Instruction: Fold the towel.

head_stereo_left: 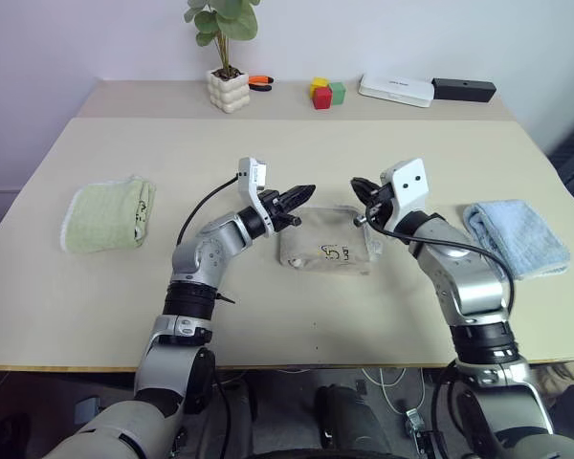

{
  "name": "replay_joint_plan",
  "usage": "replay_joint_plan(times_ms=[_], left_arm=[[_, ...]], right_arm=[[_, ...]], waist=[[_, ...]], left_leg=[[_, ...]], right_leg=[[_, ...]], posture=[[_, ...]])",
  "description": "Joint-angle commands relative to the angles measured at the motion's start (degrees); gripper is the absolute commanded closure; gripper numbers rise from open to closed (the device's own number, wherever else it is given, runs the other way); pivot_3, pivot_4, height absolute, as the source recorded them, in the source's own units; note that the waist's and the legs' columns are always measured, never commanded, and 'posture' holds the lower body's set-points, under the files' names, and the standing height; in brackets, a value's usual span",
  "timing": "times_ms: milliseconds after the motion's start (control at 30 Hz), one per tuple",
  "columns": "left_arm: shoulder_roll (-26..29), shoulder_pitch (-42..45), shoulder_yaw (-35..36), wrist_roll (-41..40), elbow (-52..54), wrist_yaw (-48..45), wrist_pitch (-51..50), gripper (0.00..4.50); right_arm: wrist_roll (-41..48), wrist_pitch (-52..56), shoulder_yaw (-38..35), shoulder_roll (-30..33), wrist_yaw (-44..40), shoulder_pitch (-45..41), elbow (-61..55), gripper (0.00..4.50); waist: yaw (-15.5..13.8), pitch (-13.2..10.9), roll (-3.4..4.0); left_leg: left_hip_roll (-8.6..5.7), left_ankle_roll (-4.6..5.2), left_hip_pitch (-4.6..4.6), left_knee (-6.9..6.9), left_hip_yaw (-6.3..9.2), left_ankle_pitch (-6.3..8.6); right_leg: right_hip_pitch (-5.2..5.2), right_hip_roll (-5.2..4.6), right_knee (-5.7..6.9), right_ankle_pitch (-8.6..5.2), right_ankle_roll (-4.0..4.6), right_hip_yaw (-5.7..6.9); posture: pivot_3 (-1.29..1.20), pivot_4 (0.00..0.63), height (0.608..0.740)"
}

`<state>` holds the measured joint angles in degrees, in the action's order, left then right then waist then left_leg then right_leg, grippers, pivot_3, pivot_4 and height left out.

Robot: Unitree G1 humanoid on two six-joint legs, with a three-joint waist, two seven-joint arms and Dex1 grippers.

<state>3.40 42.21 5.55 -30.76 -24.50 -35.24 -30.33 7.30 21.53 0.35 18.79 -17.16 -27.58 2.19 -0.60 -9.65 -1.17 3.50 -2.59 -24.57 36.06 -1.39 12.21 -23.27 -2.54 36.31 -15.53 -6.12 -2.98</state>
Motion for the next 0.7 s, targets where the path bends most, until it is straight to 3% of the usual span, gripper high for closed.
replay_joint_plan(times_ms=[33,133,267,533,700], left_arm=[[-1.7,1.4,-1.1,4.2,-3.1,3.2,5.0,4.50],[-3.4,0.6,-1.2,5.2,-5.0,4.1,5.6,4.50],[-3.9,-1.1,-2.0,7.2,-6.7,3.5,7.4,4.50],[-2.7,-2.5,-1.3,9.4,-9.1,4.6,10.8,4.50],[-1.9,-3.2,-0.4,9.2,-7.5,4.4,13.5,4.50]], right_arm=[[-4.6,-3.4,2.1,-3.9,6.1,0.9,-1.0,4.46],[-10.1,-6.1,2.4,-7.6,14.8,3.1,-0.5,4.46],[-19.2,-12.0,7.1,-5.8,19.2,6.6,3.4,4.46],[-22.0,-17.4,5.9,-5.1,22.5,10.1,9.6,4.46],[-20.5,-17.3,2.3,-4.8,22.5,7.2,5.4,4.46]], waist=[[0.1,0.0,0.00],[0.2,0.0,0.02],[0.3,0.0,0.02],[1.2,0.0,0.02],[1.3,0.0,0.02]], left_leg=[[0.00,0.00,0.00,-0.03,-0.01,0.00],[0.00,0.00,0.00,-0.07,-0.01,0.00],[-0.02,0.00,-0.06,0.00,-0.02,0.00],[-0.01,0.00,-0.01,-0.01,-0.01,0.00],[-0.01,0.00,0.03,-0.03,-0.01,0.00]], right_leg=[[-0.02,0.00,0.00,0.01,-0.01,-0.01],[-0.06,0.01,0.06,0.08,-0.14,0.00],[-0.09,-0.02,0.08,0.08,-0.14,-0.01],[-0.04,-0.01,0.09,0.08,-0.14,-0.02],[-0.02,-0.01,0.09,0.08,-0.15,-0.02]], posture=[[0.00,0.150,0.740],[0.00,0.150,0.740],[0.00,0.150,0.740],[0.00,0.150,0.740],[0.00,0.150,0.740]])
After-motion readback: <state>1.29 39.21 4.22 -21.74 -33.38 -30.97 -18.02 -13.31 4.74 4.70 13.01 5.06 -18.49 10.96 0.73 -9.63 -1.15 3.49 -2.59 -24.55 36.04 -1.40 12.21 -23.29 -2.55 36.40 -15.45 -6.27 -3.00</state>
